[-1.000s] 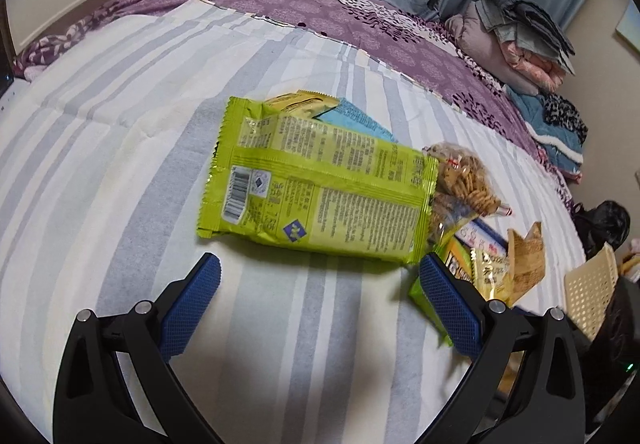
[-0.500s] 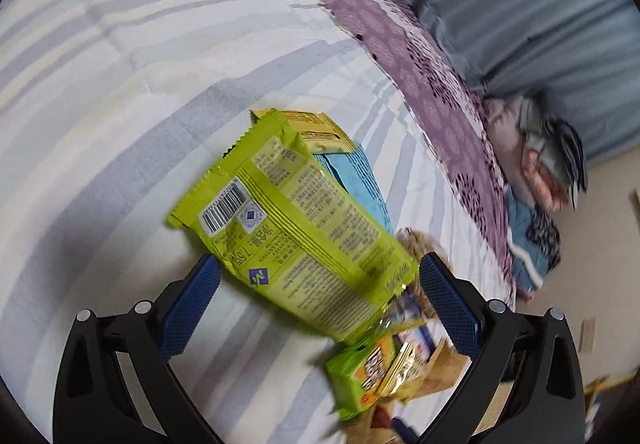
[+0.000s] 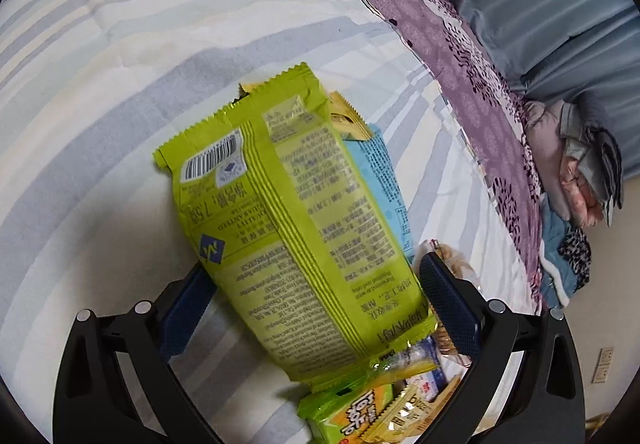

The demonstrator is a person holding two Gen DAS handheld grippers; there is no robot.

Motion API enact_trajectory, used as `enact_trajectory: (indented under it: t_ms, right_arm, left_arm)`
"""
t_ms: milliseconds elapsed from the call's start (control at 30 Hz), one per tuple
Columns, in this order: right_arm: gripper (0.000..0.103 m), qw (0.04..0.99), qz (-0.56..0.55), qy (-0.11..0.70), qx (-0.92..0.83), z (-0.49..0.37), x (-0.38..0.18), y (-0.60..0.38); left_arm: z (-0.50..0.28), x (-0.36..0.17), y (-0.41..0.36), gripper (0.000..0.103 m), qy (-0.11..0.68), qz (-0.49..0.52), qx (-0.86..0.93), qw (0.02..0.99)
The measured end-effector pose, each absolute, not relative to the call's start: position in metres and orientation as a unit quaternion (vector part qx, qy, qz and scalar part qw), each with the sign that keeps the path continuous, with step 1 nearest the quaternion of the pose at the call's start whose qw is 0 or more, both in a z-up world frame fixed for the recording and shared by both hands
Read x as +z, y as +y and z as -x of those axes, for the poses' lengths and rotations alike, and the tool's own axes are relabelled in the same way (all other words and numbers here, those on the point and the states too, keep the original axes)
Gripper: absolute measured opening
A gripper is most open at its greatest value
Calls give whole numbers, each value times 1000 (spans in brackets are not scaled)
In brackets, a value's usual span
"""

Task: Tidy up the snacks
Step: 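Grasp the lime-green seaweed pack with the left tool while the right tool grasps the brown waffle bag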

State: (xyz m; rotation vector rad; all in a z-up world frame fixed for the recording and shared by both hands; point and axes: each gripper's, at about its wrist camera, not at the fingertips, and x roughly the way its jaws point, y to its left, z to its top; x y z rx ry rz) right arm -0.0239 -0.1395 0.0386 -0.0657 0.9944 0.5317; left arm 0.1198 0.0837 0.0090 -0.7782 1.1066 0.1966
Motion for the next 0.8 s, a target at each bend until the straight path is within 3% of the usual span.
enact_trajectory:
  t_ms: [100,167,233,267,700,800]
  right_arm:
    - [98,844,35,474,249,21,39,-137]
    - [90,844,26,476,245,15,39,-138]
    - [74,845,22,481,232,12,38,-141]
    - [72,847,21,480,227,12,38,-143]
    - [63,846,-30,475,239,21,47,-156]
    - [55,850,-34,469,239,24,51,-157]
  left_arm:
    - [-118,9,83,100,506,349,84,784]
    - [-114,10,87,88,496,353,82,789]
    - [-111,11,91,85,490,361,71,790]
    - [-109,11,92,83,488,360,66,792]
    - [-70,50,89,71,449,267,11,853]
    - [-60,62,85,70,439,254,-4,862]
